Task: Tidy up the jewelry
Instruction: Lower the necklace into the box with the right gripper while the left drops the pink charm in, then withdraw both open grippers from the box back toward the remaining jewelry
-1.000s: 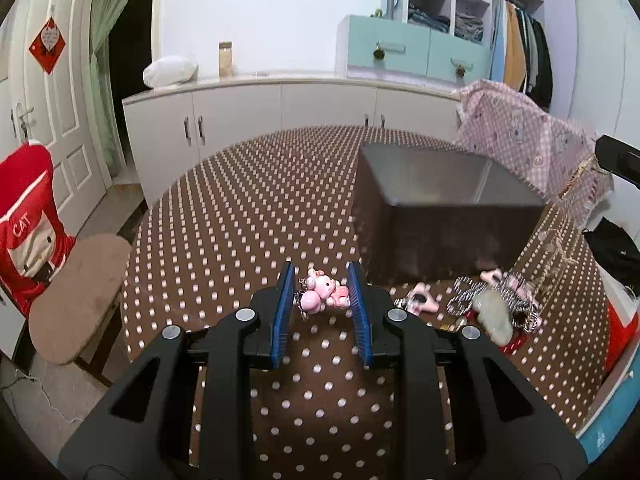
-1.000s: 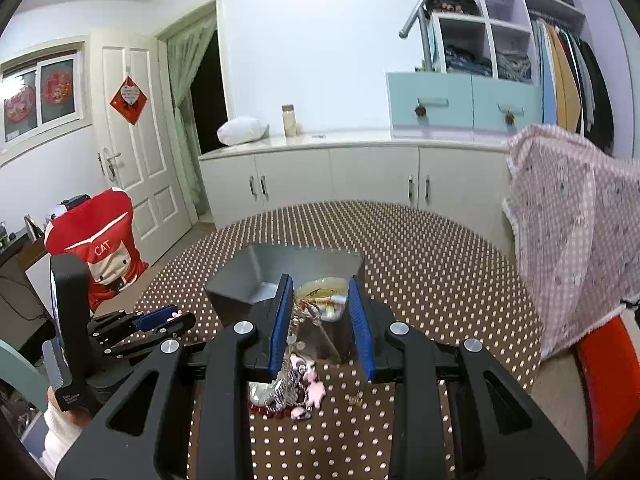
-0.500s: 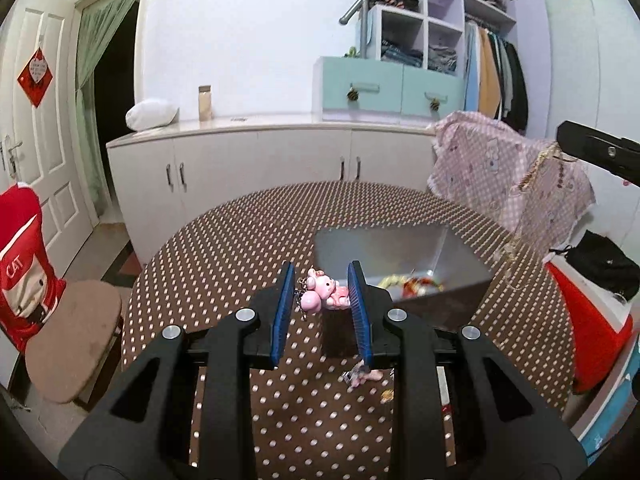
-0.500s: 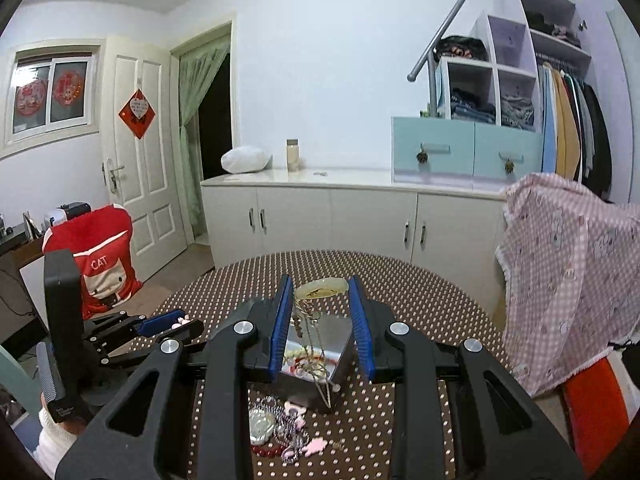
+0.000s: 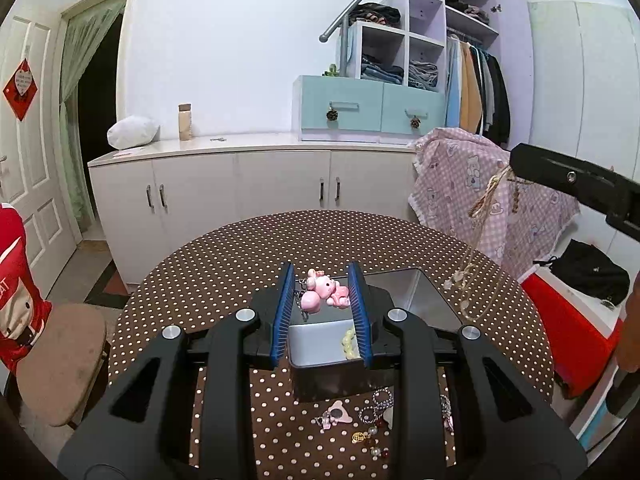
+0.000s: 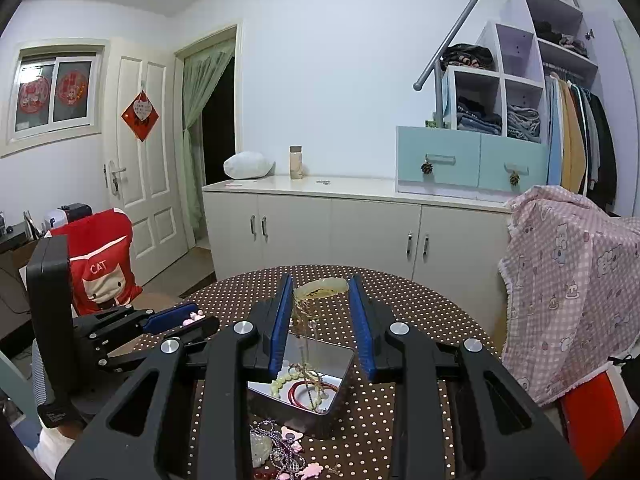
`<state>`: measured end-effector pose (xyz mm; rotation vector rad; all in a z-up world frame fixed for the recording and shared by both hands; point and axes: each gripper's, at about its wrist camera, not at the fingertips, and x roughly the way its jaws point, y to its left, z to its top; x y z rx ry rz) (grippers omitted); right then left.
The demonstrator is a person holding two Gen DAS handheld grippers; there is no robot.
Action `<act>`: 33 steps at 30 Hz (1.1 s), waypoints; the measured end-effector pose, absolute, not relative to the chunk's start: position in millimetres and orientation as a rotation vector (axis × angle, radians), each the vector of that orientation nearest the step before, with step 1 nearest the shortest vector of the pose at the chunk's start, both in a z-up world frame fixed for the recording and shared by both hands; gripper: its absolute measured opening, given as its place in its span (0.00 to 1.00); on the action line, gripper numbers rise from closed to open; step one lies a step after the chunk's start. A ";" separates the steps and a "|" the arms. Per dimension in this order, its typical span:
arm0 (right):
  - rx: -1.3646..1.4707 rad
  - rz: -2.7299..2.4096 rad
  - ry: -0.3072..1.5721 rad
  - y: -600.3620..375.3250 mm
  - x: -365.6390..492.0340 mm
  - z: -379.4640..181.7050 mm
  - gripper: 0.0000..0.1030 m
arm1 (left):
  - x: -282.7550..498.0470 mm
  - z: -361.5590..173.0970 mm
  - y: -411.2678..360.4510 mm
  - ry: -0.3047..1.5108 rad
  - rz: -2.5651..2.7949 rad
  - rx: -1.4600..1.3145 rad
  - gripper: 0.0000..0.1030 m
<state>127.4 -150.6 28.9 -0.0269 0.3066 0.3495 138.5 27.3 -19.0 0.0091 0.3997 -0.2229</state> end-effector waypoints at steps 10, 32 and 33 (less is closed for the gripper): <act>-0.016 0.354 0.388 -145.3 152.1 9.5 0.26 | 151.2 -29.1 23.8 0.428 -0.237 0.004 0.27; -0.039 0.358 0.526 -140.7 160.3 -31.1 0.52 | 158.6 -41.9 24.5 0.469 -0.209 0.020 0.56; -0.040 0.356 0.528 -141.3 160.1 -31.7 0.54 | 157.5 -42.2 24.6 0.468 -0.207 0.021 0.56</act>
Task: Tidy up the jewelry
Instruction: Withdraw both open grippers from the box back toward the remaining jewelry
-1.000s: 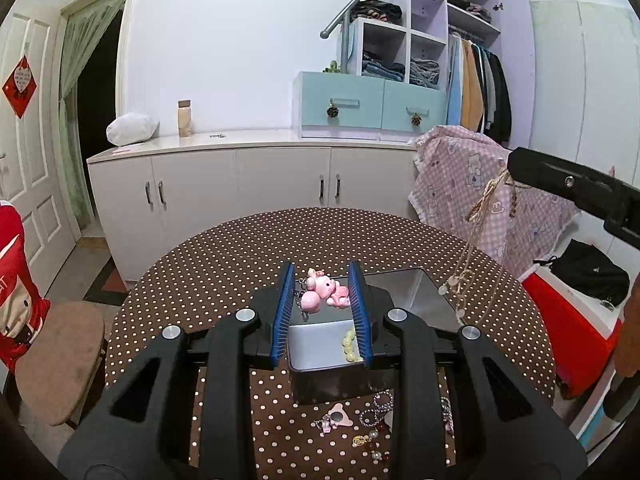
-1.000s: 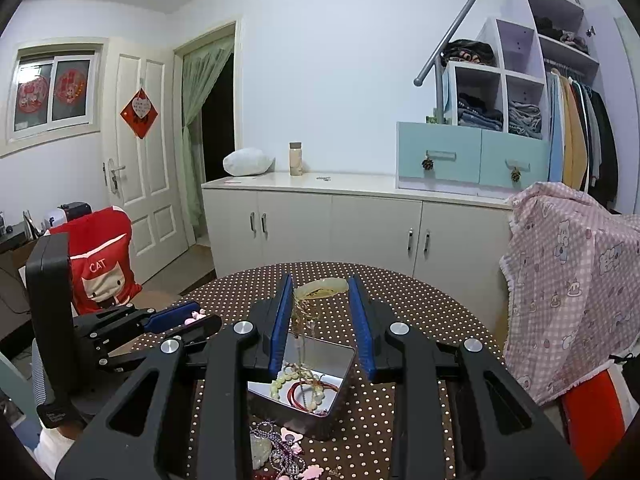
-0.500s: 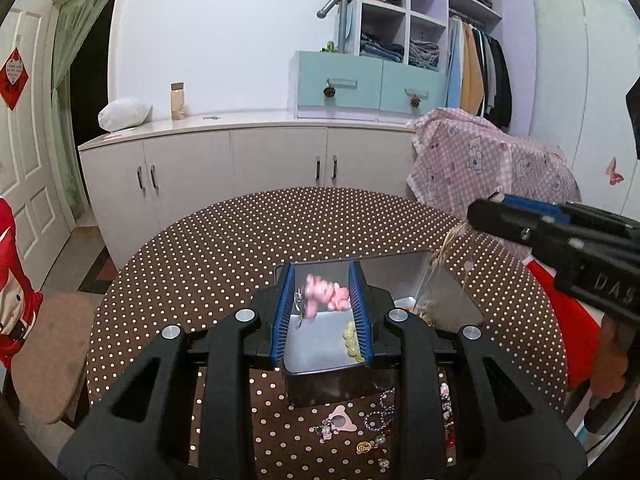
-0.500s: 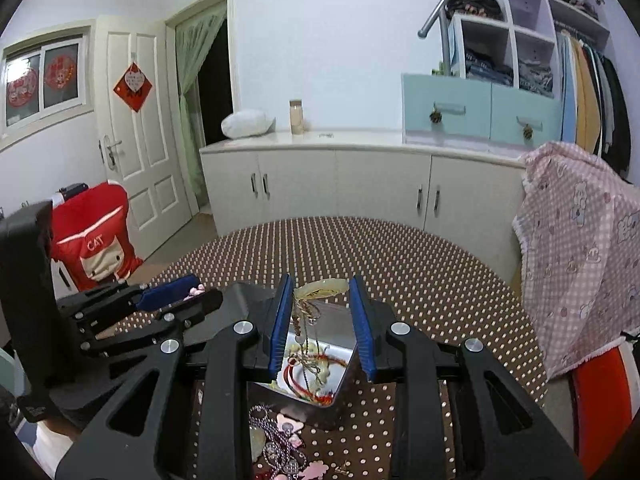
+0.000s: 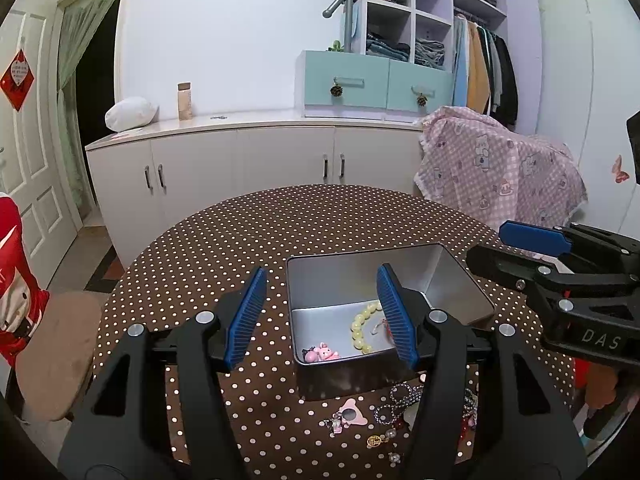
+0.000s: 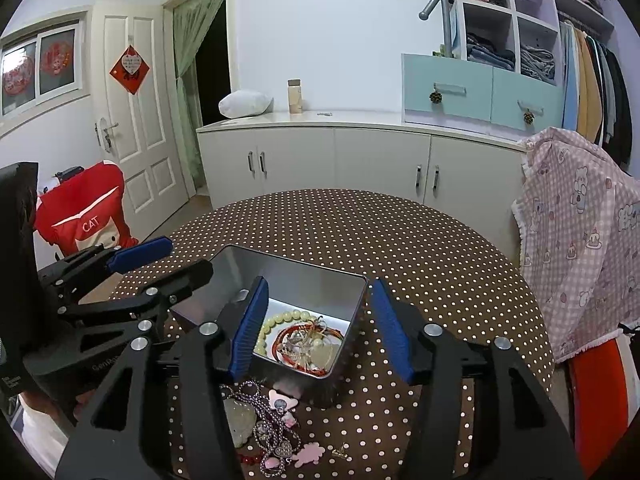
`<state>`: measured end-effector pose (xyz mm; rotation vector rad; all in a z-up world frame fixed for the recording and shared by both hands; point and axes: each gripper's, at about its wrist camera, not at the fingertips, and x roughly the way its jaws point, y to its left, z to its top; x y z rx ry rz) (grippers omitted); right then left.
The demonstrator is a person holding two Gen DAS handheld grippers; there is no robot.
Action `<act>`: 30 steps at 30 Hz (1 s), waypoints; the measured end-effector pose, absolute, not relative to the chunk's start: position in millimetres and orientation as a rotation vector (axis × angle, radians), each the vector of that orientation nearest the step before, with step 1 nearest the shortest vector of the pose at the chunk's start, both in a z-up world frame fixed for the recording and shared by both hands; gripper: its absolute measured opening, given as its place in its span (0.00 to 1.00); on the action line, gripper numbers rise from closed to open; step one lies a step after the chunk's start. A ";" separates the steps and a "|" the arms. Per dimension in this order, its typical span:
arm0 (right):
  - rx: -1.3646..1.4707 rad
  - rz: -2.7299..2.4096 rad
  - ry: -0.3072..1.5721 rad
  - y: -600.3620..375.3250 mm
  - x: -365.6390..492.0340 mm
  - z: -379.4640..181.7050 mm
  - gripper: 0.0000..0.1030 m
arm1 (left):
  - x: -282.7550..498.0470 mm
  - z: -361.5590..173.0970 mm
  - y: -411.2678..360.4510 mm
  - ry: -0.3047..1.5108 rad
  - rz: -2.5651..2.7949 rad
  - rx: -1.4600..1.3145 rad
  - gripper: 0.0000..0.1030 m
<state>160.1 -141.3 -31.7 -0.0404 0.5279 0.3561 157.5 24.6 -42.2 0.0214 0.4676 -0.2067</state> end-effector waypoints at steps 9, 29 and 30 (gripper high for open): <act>-0.030 0.322 0.539 -150.4 155.2 -34.9 0.57 | 148.9 -41.8 22.7 0.460 -0.199 0.031 0.56; 0.044 0.236 0.598 -184.1 126.4 -59.9 0.59 | 114.5 -53.5 43.6 0.475 -0.136 -0.010 0.57; 0.043 0.235 0.599 -183.1 126.5 -59.7 0.59 | 112.7 -54.6 44.7 0.476 -0.134 -0.010 0.57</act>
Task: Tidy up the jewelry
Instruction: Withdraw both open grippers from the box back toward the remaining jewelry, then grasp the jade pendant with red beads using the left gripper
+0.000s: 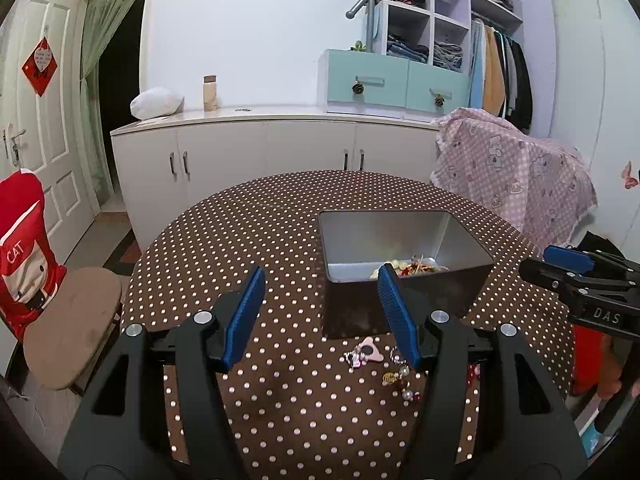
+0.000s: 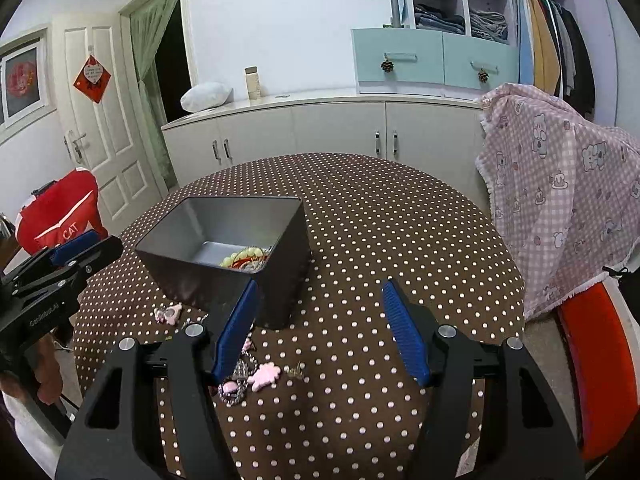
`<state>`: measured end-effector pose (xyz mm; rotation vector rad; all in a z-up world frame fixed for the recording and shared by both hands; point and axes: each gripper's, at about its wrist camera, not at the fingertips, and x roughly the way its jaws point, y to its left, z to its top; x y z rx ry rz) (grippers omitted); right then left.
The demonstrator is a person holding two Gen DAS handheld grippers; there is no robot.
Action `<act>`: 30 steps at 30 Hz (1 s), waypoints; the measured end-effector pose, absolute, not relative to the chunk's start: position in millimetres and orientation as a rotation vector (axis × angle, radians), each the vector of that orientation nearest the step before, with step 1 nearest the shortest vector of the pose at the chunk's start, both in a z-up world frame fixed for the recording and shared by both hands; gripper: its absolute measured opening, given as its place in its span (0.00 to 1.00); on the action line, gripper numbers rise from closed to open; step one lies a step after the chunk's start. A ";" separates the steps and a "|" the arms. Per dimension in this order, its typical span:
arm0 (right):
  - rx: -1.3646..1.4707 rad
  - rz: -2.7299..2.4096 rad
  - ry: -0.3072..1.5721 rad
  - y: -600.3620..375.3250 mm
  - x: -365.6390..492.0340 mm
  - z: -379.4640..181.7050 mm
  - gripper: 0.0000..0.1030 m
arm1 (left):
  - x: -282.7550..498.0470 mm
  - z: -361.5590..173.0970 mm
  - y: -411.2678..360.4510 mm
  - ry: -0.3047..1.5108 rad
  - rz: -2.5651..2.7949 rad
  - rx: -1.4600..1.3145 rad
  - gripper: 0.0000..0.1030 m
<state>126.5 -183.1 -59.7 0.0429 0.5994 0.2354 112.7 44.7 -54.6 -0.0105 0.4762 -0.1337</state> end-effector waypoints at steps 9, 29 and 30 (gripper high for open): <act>0.040 0.231 0.610 -180.2 115.5 -64.8 0.59 | 101.2 -61.9 48.0 0.499 -0.119 -0.020 0.59; 0.013 0.260 0.671 -160.2 105.1 -89.2 0.59 | 91.4 -91.2 44.6 0.597 -0.247 -0.038 0.61; 0.015 0.262 0.674 -160.6 105.3 -90.0 0.59 | 91.8 -91.2 41.3 0.600 -0.270 -0.043 0.61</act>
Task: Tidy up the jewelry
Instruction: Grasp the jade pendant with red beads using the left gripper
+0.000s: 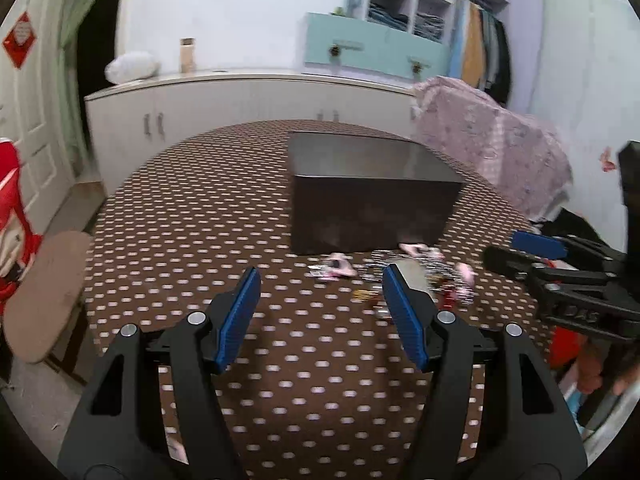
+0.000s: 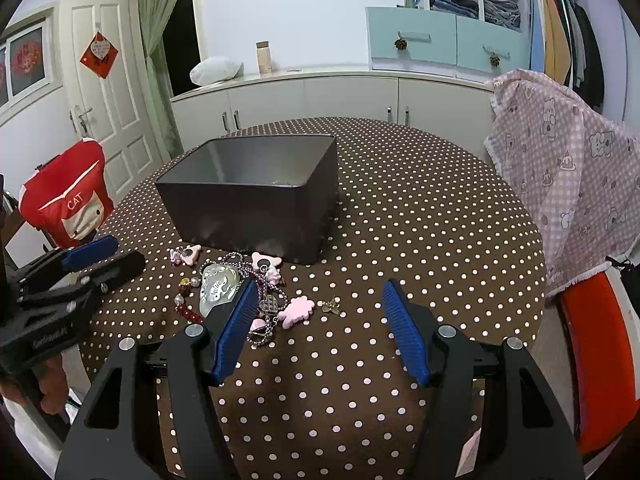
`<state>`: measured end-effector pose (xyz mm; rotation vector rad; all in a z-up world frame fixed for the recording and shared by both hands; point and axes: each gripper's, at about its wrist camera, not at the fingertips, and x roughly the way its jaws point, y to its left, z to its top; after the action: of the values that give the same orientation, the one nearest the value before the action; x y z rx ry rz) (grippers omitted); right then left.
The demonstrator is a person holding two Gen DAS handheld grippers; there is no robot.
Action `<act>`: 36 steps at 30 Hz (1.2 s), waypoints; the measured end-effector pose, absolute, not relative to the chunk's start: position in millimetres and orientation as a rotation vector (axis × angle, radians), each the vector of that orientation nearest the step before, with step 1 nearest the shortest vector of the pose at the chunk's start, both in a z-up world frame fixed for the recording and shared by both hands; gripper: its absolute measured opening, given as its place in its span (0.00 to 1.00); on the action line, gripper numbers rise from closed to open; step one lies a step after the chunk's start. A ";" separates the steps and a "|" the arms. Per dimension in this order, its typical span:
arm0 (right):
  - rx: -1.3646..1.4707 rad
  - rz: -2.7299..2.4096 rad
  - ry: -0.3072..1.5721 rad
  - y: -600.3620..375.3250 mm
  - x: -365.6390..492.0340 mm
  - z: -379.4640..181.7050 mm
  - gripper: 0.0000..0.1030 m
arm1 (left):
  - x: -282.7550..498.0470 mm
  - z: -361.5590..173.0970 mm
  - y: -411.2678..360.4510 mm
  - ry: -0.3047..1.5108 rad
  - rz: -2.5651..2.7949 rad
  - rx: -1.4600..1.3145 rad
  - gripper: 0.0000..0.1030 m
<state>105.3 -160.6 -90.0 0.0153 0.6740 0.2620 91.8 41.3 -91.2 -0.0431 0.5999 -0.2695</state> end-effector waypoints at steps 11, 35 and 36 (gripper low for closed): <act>0.020 0.285 0.686 -166.3 104.0 -97.5 0.59 | 92.1 -97.2 -13.2 0.598 -0.424 0.117 0.33; 0.082 0.300 0.702 -182.6 111.2 -101.4 0.59 | 113.4 -108.6 -28.0 0.696 -0.332 0.161 0.28; 0.082 0.298 0.702 -182.7 110.9 -101.3 0.59 | 112.5 -108.8 -26.8 0.692 -0.333 0.159 0.28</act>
<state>110.9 -182.7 -101.3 0.0819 0.7018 0.2981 112.5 -26.8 -108.8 0.1588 0.6921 -0.3333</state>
